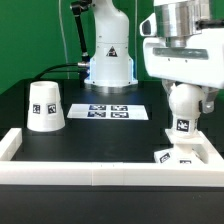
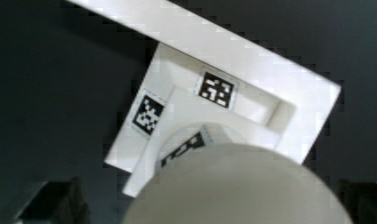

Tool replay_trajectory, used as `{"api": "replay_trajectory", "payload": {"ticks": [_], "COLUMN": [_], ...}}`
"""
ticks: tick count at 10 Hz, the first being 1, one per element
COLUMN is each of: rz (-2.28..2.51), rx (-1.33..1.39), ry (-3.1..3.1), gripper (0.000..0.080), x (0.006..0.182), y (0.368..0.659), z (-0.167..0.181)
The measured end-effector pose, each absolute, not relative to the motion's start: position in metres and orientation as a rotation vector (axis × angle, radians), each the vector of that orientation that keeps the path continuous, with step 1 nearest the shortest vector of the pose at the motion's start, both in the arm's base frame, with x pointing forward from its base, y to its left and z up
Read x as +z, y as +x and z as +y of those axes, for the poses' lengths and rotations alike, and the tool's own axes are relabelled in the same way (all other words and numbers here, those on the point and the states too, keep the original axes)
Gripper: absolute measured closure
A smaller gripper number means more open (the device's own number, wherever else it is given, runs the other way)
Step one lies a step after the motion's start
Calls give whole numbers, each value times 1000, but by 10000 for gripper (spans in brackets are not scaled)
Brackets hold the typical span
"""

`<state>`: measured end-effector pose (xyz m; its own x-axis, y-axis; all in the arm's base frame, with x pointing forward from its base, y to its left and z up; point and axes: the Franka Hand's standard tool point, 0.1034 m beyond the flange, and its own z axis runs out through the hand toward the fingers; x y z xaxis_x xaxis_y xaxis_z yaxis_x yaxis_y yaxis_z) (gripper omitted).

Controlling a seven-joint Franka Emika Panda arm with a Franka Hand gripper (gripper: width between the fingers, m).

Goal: Assemble lamp

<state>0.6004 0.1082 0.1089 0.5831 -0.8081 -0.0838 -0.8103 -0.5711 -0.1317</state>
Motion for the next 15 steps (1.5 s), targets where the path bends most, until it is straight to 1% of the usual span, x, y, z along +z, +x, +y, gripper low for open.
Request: {"api": "replay_trajectory", "payload": {"ticks": [4,7,10,15], "rz": [970,568,-56,-543], "rx": [-45,-79,-132,-146], "ry": [-2819,-2936,-3060,-3033], "gripper": [101,101,101,101], "x": [109,109,111,110], "y": [603,603,605,605], "z": [106,105,105,100]}}
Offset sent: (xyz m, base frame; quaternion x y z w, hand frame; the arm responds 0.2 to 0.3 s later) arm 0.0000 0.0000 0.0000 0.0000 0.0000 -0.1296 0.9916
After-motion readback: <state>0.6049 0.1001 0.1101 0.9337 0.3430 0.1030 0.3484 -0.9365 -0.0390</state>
